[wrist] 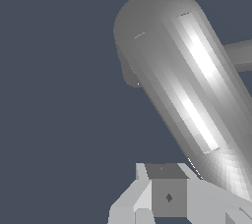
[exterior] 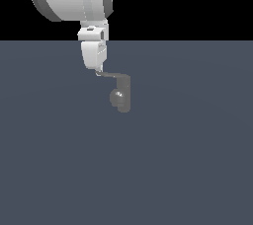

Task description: Turn on the faucet by rotating a designated handle.

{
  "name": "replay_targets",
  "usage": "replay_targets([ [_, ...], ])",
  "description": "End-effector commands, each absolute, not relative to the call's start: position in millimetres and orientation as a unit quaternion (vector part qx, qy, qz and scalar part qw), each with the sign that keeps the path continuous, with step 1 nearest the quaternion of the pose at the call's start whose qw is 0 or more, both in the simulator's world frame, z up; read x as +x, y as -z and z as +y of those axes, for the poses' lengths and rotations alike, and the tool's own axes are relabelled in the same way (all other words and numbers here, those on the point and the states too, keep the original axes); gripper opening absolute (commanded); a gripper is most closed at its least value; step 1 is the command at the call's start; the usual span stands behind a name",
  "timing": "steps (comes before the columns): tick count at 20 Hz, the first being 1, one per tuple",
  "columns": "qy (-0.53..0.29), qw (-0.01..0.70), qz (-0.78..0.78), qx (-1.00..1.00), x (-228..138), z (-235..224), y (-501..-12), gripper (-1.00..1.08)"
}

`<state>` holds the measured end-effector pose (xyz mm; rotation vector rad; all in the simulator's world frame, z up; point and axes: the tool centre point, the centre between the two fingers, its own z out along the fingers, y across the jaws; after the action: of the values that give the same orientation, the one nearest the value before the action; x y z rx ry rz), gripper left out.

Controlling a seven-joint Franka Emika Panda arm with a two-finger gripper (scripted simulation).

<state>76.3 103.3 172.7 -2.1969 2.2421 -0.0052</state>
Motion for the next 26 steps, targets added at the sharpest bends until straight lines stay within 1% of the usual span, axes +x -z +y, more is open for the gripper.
replay_targets([
  [1,0.0,0.0,0.713,-0.701,67,107,-173,-1.0],
  [5,0.0,0.0,0.713,-0.701,56,110,-173,-1.0],
  [7,0.002,0.001,0.714,-0.7,61,106,-174,-1.0],
  [26,0.001,0.001,0.714,-0.701,8,76,-173,-1.0],
])
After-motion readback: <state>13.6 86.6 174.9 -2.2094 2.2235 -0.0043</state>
